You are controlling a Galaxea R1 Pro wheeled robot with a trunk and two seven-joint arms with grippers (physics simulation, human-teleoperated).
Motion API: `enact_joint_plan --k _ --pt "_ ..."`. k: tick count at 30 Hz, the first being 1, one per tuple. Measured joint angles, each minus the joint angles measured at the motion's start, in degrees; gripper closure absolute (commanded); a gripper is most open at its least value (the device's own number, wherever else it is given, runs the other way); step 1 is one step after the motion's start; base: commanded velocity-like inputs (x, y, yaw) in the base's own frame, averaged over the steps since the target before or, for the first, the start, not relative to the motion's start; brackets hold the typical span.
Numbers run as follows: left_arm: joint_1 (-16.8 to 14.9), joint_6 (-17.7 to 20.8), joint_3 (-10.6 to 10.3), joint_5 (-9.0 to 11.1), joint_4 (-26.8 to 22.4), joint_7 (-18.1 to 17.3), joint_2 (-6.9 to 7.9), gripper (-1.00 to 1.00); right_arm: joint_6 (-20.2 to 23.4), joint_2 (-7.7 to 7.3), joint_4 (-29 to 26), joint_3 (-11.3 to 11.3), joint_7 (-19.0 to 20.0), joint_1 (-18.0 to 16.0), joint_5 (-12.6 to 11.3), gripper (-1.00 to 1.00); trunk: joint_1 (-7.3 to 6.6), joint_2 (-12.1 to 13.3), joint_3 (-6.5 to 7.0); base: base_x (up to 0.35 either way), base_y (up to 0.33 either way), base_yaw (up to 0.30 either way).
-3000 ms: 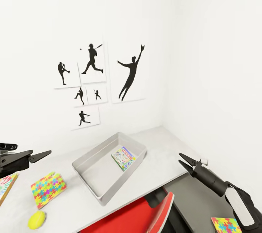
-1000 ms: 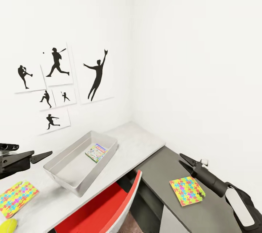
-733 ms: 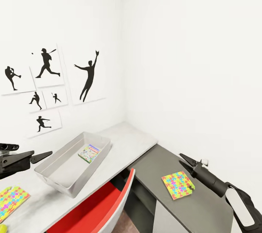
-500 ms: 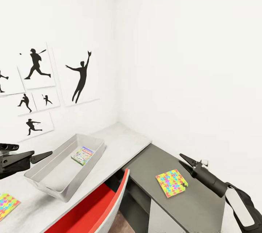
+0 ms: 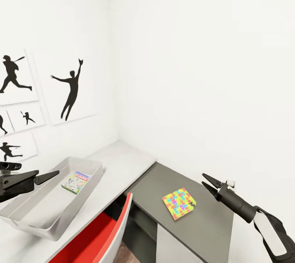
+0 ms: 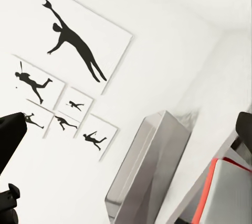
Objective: Put all the toys in the child's room - the three board games (two on the bed and one on the table), the two jigsaw puzzles on the table, and the tennis ball on the table - inside the toy box on the table in the child's room.
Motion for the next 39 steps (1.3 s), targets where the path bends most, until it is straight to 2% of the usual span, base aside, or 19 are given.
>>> enact_joint_plan --k 39 --pt "0.00 0.00 -0.06 0.00 -0.02 0.09 -0.39 -1.00 -0.13 0.02 0.33 -0.01 -0.01 0.00 -0.06 -1.00 0.00 0.00 1.67 0.000 0.000 -0.254"
